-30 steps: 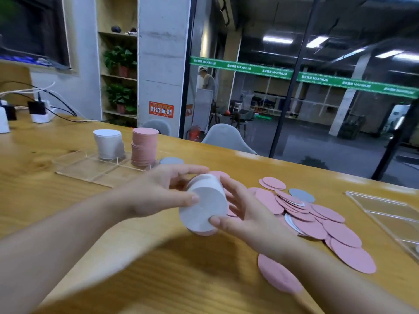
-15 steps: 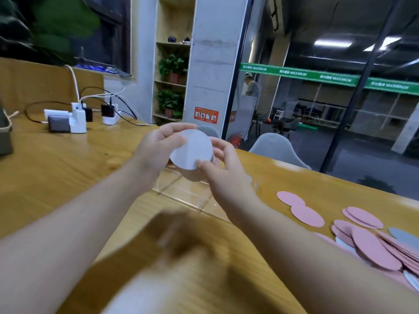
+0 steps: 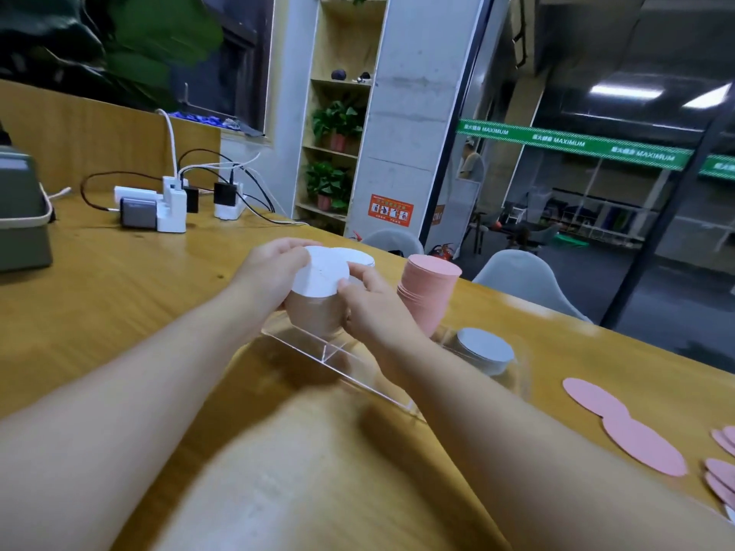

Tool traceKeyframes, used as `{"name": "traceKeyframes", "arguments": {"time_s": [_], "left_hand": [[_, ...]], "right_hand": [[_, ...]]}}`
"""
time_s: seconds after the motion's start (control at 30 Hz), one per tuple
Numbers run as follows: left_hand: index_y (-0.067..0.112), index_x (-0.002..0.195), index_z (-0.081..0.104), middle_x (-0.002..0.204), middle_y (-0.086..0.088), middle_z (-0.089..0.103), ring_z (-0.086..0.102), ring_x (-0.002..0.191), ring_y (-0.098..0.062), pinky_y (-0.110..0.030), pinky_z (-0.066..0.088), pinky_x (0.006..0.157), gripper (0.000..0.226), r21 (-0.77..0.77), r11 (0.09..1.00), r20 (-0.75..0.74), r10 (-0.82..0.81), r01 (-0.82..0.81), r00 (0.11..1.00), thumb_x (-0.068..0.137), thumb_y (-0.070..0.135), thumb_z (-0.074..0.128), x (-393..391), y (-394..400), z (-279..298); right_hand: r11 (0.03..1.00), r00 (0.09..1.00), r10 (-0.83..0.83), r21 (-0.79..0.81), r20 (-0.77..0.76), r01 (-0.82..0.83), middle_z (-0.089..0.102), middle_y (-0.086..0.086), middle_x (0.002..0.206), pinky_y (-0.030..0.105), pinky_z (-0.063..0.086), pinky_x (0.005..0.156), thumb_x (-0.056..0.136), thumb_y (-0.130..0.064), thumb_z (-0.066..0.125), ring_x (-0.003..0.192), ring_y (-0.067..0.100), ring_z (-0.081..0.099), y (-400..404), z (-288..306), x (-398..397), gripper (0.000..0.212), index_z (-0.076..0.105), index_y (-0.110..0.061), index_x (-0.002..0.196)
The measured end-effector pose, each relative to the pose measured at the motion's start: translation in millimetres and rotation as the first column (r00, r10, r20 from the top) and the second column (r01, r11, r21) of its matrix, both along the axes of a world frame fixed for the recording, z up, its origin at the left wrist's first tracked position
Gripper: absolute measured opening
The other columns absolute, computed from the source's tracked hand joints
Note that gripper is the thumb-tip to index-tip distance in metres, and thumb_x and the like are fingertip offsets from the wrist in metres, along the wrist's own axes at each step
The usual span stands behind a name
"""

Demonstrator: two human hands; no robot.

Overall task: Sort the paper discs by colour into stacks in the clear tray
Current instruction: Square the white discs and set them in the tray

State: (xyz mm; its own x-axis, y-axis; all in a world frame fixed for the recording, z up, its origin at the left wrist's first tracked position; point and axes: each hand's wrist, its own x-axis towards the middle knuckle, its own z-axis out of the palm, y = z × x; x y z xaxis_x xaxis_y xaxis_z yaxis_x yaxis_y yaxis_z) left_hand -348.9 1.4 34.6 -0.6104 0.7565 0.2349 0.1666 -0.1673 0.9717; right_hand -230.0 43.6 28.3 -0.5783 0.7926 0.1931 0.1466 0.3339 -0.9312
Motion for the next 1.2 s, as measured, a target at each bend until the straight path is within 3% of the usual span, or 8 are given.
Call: {"name": "traceKeyframes", "arguments": {"time_s": [0.17,0.4,0.5,0.6,0.67,0.73,0.9,1.2], "left_hand": [[0.022,0.103,0.054,0.085,0.008,0.053,0.048,0.082,-0.014,-0.024,0.037,0.063,0.021,-0.049,0.993,-0.247,0.095,-0.110,0.964,0.094,0.016,0.036,-3,10,-11],[0.028,0.105,0.051,0.094,0.004,0.057,0.053,0.092,-0.022,-0.037,0.045,0.084,0.023,-0.106,0.990,-0.266,0.066,-0.097,0.962,0.091,0.023,0.033,-9,13,-26],[0.045,0.097,0.055,0.101,0.003,0.059,0.055,0.099,-0.026,-0.047,0.047,0.090,0.025,-0.047,0.999,-0.173,-0.017,0.009,0.985,0.088,0.032,0.035,-12,10,-28],[0.049,0.100,0.052,0.103,0.017,0.058,0.055,0.098,-0.014,-0.034,0.045,0.084,0.021,-0.001,0.995,-0.295,-0.100,0.104,0.950,0.095,0.056,0.033,-16,4,-34],[0.051,0.107,0.046,0.104,0.026,0.054,0.055,0.095,-0.002,-0.021,0.042,0.077,0.058,-0.044,0.990,-0.393,-0.142,0.135,0.908,0.067,0.089,0.029,-19,-1,-36],[0.052,0.116,0.038,0.110,0.022,0.052,0.054,0.098,0.001,-0.017,0.042,0.079,0.085,-0.111,0.987,-0.482,-0.159,0.120,0.862,0.045,0.098,0.036,-23,-3,-37],[0.042,0.140,0.025,0.139,0.000,0.038,0.040,0.123,-0.013,-0.029,0.035,0.104,0.095,-0.223,0.973,-0.629,-0.196,0.067,0.752,0.064,0.043,0.081,-26,-7,-36],[0.041,0.140,0.024,0.144,0.001,0.036,0.045,0.098,-0.016,-0.028,0.036,0.085,0.088,-0.219,0.968,-0.690,-0.067,-0.119,0.721,0.072,0.029,0.078,-21,-10,-31]], "right_hand": [[0.985,0.988,-0.042,0.172,0.146,0.017,0.050,0.002,0.136,0.042,0.036,0.106,0.098,-0.024,0.032,0.125,0.020,0.045,5,-3,-3,0.041,0.041,-0.026,0.138],[0.935,0.933,-0.104,0.353,0.346,-0.026,0.053,0.016,0.130,0.045,0.038,0.099,0.101,-0.024,0.024,0.118,0.033,0.047,5,-3,-3,0.036,0.043,-0.017,0.131],[0.909,0.918,-0.127,0.415,0.375,-0.043,0.052,0.019,0.131,0.045,0.038,0.098,0.103,-0.028,0.022,0.119,0.035,0.048,5,-4,-3,0.038,0.036,-0.016,0.136],[0.904,0.931,-0.126,0.426,0.343,-0.034,0.049,0.016,0.137,0.038,0.035,0.100,0.103,-0.031,0.022,0.124,0.033,0.046,8,-7,-7,0.043,0.023,-0.024,0.145],[0.908,0.931,-0.124,0.418,0.344,-0.033,0.048,0.014,0.138,0.038,0.034,0.101,0.103,-0.033,0.022,0.126,0.033,0.045,11,-8,-7,0.043,0.022,-0.027,0.146],[0.910,0.929,-0.120,0.413,0.349,-0.037,0.048,0.015,0.138,0.041,0.036,0.102,0.103,-0.033,0.021,0.125,0.033,0.044,11,-8,-6,0.041,0.027,-0.025,0.143],[0.902,0.918,-0.140,0.431,0.371,-0.037,0.051,0.018,0.133,0.044,0.038,0.099,0.103,-0.032,0.023,0.121,0.034,0.047,10,-11,-1,0.038,0.031,-0.022,0.139],[0.919,0.822,-0.165,0.388,0.544,-0.072,0.057,0.014,0.126,0.043,0.046,0.094,0.089,-0.004,0.036,0.112,0.029,0.053,19,-16,8,0.053,0.025,-0.012,0.141]]}}
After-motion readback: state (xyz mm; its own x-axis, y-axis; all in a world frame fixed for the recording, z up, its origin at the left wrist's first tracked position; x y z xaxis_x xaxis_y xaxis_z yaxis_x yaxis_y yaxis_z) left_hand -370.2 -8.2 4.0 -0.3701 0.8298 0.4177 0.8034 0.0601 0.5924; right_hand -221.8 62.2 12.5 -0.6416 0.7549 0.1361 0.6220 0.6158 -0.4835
